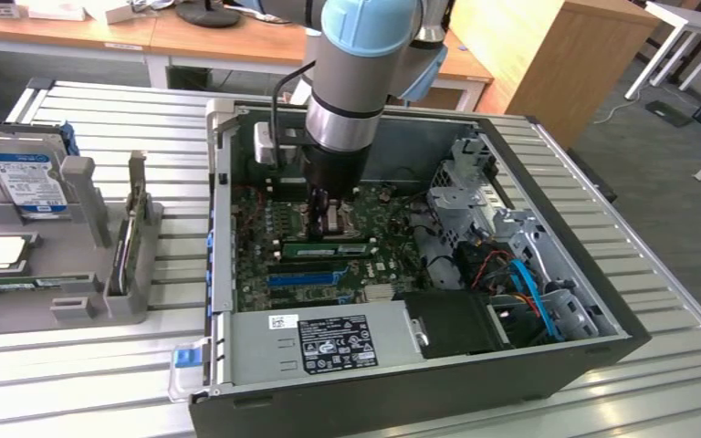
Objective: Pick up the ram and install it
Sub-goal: 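Press down the ram until it locks into place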
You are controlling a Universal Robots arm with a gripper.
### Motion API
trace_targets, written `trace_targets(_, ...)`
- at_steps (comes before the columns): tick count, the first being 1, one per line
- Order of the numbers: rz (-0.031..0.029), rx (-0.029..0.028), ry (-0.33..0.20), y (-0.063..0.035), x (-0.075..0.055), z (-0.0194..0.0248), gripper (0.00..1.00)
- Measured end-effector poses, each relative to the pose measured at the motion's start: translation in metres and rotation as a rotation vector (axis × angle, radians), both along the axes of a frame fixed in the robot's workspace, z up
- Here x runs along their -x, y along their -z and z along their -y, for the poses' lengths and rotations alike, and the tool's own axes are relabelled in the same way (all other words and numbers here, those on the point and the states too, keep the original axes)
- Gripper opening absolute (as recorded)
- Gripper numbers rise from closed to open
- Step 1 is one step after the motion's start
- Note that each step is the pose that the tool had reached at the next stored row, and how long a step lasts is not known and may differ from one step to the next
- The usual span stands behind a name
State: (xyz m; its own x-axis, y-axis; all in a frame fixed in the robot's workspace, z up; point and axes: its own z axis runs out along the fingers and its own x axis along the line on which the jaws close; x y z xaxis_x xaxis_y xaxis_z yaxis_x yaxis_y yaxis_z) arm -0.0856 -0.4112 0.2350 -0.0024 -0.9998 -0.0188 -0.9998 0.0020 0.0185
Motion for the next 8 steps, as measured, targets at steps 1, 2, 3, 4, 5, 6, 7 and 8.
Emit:
trace_targets(1,0.0000,0.0001,0.000,0.0000,0.0000,0.0000,0.11)
trace_targets(2,0.0000,0.0000,0.000,0.0000,0.0000,0.0000,0.11)
trace_targets(3,0.0000,0.0001,0.000,0.0000,0.0000,0.0001,0.11)
trace_targets(4,0.0000,0.0001,0.000,0.0000,0.0001,0.0001,0.11)
trace_targets(5,-0.0001,0.0002,0.000,0.0000,0.0001,0.0008,0.11)
trace_targets(6,-0.0001,0.0003,0.000,-0.0001,0.0002,0.0018,0.11)
trace_targets(7,-0.0001,0.0002,0.000,0.0000,0.0001,0.0021,0.11)
trace_targets(8,0.0000,0.0001,0.000,0.0000,0.0001,0.0021,0.11)
